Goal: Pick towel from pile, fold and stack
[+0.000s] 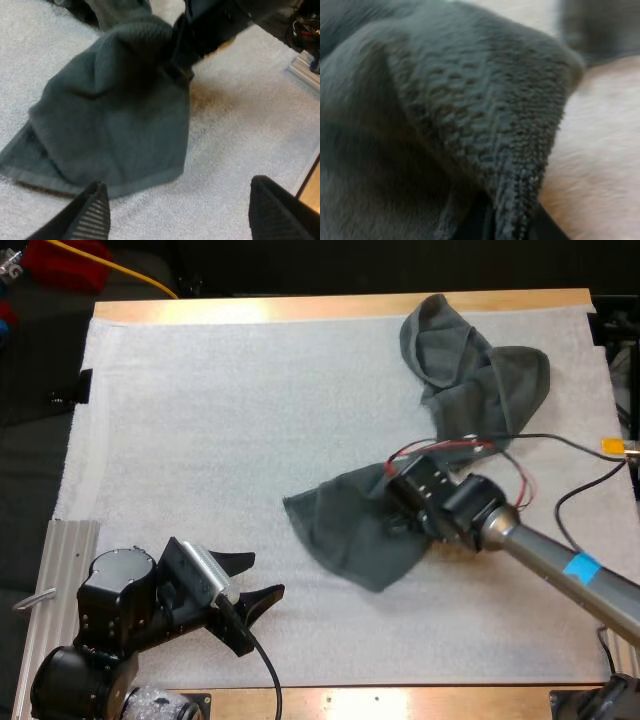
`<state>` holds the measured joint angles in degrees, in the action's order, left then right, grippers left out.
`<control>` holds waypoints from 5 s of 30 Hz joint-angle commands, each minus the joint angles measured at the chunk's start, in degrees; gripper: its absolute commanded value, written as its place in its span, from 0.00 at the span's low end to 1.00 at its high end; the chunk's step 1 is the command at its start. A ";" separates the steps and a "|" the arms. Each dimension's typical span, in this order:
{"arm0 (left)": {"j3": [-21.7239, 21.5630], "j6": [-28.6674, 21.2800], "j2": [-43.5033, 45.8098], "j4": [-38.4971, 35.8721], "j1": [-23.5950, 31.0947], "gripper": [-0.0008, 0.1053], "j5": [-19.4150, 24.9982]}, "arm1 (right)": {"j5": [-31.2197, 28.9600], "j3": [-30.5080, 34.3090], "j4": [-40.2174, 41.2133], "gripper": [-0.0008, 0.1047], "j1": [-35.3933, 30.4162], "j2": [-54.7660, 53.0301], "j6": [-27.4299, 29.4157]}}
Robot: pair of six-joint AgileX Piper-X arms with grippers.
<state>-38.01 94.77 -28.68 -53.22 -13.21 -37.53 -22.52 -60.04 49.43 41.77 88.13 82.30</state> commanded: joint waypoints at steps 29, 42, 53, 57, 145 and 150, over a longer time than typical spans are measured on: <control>-0.29 0.74 -1.75 1.77 -0.19 0.56 4.63 | 15.43 1.86 13.90 0.69 -1.50 -21.98 -6.82; -0.29 4.54 -22.69 10.36 -0.19 0.56 5.99 | 18.90 4.41 16.18 0.68 -1.50 -31.65 -10.42; -0.29 11.69 -37.13 20.82 -0.19 0.56 6.16 | 18.88 4.41 16.43 0.68 -1.50 -33.45 -10.55; -0.29 13.82 -42.34 24.36 -0.19 0.56 8.87 | 18.79 4.41 16.43 0.68 -1.50 -33.45 -10.55; -7.88 2.22 -41.28 7.26 12.45 0.01 33.48 | 35.30 15.05 2.75 0.68 -1.50 -33.63 -12.24; -7.88 2.22 -41.28 7.36 12.45 0.01 31.17 | 40.18 22.92 -9.87 0.68 -1.50 -33.60 -17.01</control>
<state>-45.57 96.93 -70.31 -46.13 -0.73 -6.04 16.41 -37.14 41.93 40.38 55.08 65.89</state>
